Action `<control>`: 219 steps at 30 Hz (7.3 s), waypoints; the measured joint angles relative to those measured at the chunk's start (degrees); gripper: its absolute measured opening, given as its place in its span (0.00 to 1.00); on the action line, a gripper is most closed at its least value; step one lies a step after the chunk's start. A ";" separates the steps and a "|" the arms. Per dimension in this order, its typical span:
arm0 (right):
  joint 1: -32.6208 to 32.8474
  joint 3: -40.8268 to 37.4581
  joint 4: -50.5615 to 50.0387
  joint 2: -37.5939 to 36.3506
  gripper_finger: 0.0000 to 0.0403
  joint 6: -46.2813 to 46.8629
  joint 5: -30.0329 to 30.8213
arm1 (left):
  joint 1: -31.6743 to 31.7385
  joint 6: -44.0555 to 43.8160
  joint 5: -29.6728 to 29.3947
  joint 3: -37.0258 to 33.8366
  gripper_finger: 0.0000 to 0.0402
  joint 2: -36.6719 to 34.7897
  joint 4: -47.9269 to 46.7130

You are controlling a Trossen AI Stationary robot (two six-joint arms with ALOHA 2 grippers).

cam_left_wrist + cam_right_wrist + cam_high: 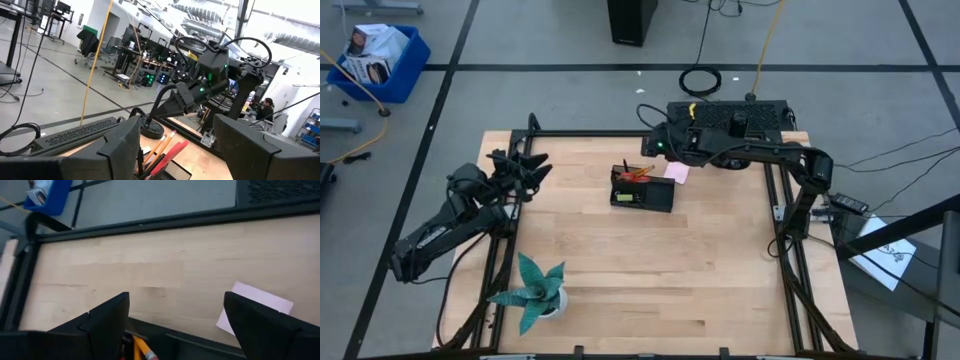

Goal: Pick and place office supplies into organizer
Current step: Put the pink sticky notes into the black desk organizer

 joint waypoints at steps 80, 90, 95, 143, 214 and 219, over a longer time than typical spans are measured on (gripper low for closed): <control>5.62 -26.23 28.03 3.34 0.54 35.87 20.80 | -0.03 0.00 -0.07 0.02 0.64 0.00 0.01; 5.51 -26.25 27.23 4.57 0.53 40.53 19.54 | -0.02 0.00 -0.43 0.02 0.64 0.00 0.00; 5.54 -26.23 27.35 4.43 0.45 42.75 20.35 | 0.00 0.00 -0.55 0.02 0.64 0.00 0.02; 2.28 -26.21 20.79 4.26 0.00 48.50 13.25 | -0.02 0.00 -1.04 0.02 0.64 0.00 0.02; 13.42 -26.25 -4.70 0.01 0.00 75.48 -6.23 | 0.00 0.00 -1.07 0.02 0.64 -0.02 0.02; 15.77 -26.25 -8.98 -2.27 0.00 77.36 -7.52 | 0.00 0.00 -1.07 0.02 0.64 -0.02 0.02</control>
